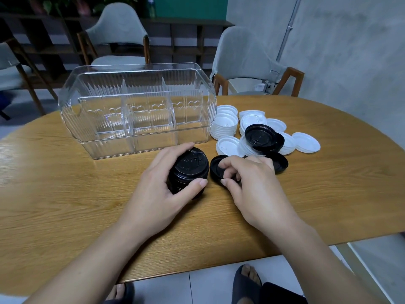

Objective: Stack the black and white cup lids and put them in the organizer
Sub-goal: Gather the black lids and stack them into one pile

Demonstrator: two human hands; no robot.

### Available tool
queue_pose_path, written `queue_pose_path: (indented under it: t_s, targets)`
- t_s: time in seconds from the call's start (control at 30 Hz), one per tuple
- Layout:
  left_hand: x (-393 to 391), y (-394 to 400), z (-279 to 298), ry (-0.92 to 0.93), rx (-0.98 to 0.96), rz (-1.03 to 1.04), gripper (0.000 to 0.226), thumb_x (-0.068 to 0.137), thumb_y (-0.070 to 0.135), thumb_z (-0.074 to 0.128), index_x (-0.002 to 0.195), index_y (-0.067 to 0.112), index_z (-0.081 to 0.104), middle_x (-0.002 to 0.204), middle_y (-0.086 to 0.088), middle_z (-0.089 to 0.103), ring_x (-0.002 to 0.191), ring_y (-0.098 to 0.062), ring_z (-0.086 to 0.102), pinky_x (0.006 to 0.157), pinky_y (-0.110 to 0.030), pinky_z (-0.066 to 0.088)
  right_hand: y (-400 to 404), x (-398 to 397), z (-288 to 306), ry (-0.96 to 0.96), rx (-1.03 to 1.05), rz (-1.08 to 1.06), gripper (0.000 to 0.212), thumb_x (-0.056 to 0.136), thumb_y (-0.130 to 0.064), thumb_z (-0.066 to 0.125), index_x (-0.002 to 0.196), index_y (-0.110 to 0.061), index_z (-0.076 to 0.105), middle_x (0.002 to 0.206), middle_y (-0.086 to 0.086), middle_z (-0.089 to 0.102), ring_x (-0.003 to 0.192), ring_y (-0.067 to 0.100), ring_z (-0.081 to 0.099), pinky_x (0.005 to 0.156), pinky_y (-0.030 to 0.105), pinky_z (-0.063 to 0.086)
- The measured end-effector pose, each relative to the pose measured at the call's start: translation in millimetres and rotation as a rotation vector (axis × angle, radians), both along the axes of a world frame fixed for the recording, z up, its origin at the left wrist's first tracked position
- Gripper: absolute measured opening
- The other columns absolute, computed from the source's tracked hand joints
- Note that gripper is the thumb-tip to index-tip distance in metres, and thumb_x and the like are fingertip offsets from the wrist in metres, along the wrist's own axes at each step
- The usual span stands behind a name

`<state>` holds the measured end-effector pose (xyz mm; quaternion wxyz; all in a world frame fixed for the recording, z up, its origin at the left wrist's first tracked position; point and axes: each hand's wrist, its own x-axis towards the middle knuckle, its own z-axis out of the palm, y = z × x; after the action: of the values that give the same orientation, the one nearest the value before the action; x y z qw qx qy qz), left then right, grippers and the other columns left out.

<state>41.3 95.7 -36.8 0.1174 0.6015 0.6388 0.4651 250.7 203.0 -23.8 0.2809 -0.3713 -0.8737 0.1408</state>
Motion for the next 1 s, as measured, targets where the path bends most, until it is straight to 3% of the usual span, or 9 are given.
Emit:
queue_pose_path:
  t_s: [0.07,0.23,0.4,0.57,0.8,0.93,1.0]
  targets:
    - [0.2,0.2,-0.3,-0.002,0.0,0.001,0.069,0.095,0.04,0.086,0.157,0.033,0.057,0.149,0.019,0.061,0.143,0.0,0.055,0.117,-0.016,0.039,-1.7,-0.4,0.8,-0.045,-0.006,-0.004,0.023,0.1,-0.015,0.076,0.119,-0.028,0.074,0.088,-0.017,0.07,0.095,0.002,0.04,0.104,0.035,0.034]
    - [0.2,0.8,-0.8,-0.003,0.001,-0.004,0.069,0.095,0.04,0.086,0.158,0.032,0.057,0.149,0.019,0.061,0.144,0.0,0.055,0.117,-0.016,0.039,-6.6,-9.5,-2.6,-0.229,0.101,-0.052,0.018,0.107,-0.017,0.061,0.114,-0.027,0.074,0.103,-0.006,0.067,0.105,0.024,0.055,0.099,0.044,0.034]
    - [0.3,0.2,-0.8,-0.007,0.008,-0.007,0.069,0.096,0.037,0.086,0.158,0.031,0.057,0.148,0.019,0.061,0.144,-0.004,0.055,0.117,-0.015,0.038,-13.8,-12.3,-3.4,-0.159,0.125,-0.099,0.011,0.106,-0.023,0.066,0.1,-0.032,0.066,0.097,-0.011,0.06,0.1,0.022,0.051,0.099,0.043,0.032]
    - [-0.4,0.4,-1.1,-0.005,0.014,-0.013,0.069,0.095,0.034,0.088,0.158,0.03,0.058,0.147,0.018,0.062,0.145,-0.008,0.056,0.116,-0.015,0.038,-15.2,-11.6,-2.2,-0.132,0.019,-0.087,0.02,0.099,-0.033,0.077,0.089,-0.035,0.059,0.093,-0.016,0.059,0.101,0.014,0.049,0.104,0.036,0.026]
    - [-0.6,0.4,-0.9,0.003,0.013,-0.008,0.07,0.095,0.038,0.087,0.158,0.031,0.057,0.149,0.018,0.061,0.146,-0.006,0.055,0.118,-0.016,0.038,-8.8,-0.9,9.3,0.198,-0.212,-0.088,0.022,0.088,-0.033,0.091,0.082,-0.033,0.07,0.085,-0.017,0.069,0.096,0.006,0.063,0.101,0.041,0.044]
    - [0.0,-0.2,0.3,-0.007,0.016,-0.015,0.071,0.095,0.037,0.086,0.159,0.032,0.056,0.149,0.02,0.061,0.146,-0.006,0.055,0.118,-0.015,0.038,-2.5,3.5,16.1,0.393,-0.301,-0.074,0.012,0.092,-0.027,0.087,0.088,-0.029,0.076,0.089,-0.017,0.072,0.092,0.007,0.067,0.088,0.022,0.049]
    - [-0.1,-1.0,1.3,-0.014,0.012,-0.013,0.072,0.095,0.035,0.087,0.159,0.033,0.055,0.148,0.022,0.061,0.144,-0.004,0.055,0.116,-0.013,0.038,-0.6,3.2,21.9,0.56,-0.399,-0.03,0.006,0.097,-0.02,0.083,0.093,-0.023,0.08,0.089,-0.009,0.077,0.088,0.01,0.069,0.086,0.022,0.052]
